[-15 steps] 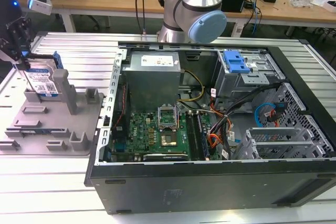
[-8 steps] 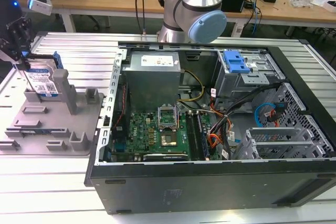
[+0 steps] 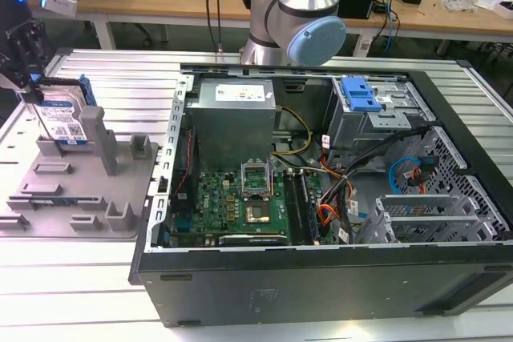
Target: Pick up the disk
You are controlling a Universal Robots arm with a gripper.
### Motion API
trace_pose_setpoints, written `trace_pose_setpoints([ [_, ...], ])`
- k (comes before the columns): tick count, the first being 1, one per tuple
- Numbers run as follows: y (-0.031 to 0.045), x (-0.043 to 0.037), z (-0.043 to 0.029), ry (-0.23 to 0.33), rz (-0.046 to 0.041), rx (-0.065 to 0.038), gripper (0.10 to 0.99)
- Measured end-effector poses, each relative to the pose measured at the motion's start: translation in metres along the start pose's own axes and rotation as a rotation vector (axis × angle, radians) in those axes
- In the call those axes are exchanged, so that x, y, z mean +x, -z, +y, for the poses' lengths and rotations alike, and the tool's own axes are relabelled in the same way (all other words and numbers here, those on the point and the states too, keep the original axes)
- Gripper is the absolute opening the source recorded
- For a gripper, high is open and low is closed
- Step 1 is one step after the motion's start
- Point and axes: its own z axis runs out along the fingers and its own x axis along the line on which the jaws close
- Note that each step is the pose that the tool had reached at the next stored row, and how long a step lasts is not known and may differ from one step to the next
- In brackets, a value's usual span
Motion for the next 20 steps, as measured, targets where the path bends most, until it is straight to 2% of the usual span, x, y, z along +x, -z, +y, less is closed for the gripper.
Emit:
trace_pose_setpoints([
  [2, 0.0115, 0.0004, 0.0002, 0.0, 0.0, 0.0, 0.369],
  [4, 0.0278, 0.0009, 0.0004, 0.0, 0.0, 0.0, 0.369],
  [8, 0.0461, 0.0015, 0.0006, 0.0, 0.0, 0.0, 0.369],
  [10, 0.0615, 0.002, 0.0008, 0.0, 0.0, 0.0, 0.369],
  [12, 0.0807, 0.0026, 0.001, 0.0, 0.0, 0.0, 0.369],
  [14, 0.0925, 0.0031, 0.0012, 0.0, -0.0001, 0.0, 0.369],
  [15, 0.1054, 0.0038, 0.0013, 0.0, 0.0, 0.0, 0.369],
  [17, 0.1227, 0.0052, 0.0015, 0.0, 0.0, 0.0, 0.369],
  [20, 0.1382, 0.0067, 0.0017, 0.0, 0.0, 0.0, 0.369],
])
